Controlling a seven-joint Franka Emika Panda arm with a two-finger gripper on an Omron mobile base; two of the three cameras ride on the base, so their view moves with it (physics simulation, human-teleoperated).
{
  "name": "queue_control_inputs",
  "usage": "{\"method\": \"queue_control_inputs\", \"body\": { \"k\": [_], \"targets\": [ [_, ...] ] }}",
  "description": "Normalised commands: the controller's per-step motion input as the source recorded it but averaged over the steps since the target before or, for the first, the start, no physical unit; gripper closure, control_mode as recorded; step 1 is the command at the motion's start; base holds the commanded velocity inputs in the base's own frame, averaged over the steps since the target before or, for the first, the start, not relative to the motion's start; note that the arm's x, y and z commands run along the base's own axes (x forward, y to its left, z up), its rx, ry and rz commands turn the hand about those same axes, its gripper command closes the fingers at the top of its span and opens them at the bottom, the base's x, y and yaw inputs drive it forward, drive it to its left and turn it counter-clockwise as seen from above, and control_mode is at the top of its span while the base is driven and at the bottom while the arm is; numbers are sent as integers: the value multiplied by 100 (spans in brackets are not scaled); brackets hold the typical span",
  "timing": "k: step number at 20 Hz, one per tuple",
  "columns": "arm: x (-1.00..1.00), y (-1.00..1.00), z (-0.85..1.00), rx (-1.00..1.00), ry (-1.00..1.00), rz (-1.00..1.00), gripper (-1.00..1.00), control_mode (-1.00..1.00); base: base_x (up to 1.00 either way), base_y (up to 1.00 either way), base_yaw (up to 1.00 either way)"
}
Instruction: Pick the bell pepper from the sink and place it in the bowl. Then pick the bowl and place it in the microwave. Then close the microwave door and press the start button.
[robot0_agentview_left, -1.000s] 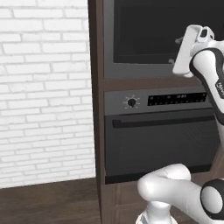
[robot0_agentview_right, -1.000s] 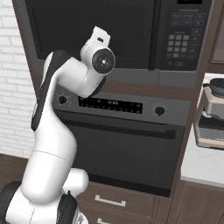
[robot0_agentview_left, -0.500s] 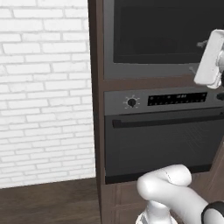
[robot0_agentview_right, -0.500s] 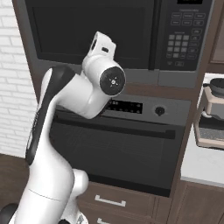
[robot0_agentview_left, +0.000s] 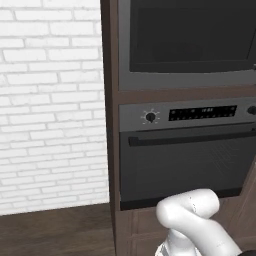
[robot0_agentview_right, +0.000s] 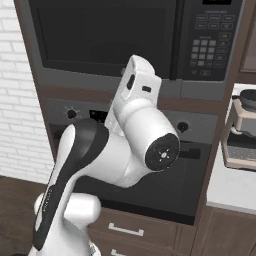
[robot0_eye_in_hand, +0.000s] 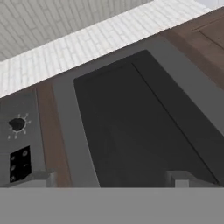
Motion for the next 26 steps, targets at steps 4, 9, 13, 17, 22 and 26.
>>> {"method": "queue_control_inputs", "body": {
  "k": [4, 9, 13, 17, 22, 26],
  "targets": [
    [-70, -83, 0, 0, -2, 0, -100, -100, 0, 0, 0],
    [2, -51, -8, 0, 7, -1, -100, -100, 0, 0, 0],
    [43, -6, -18, 0, 11, 0, -100, -100, 0, 0, 0],
    [33, -16, -10, 0, 4, 0, -100, -100, 0, 0, 0],
    [0, -49, 0, 0, 0, -3, -100, -100, 0, 0, 0],
    [13, -42, 0, 0, 0, -3, -100, -100, 0, 0, 0]
  ]
}}
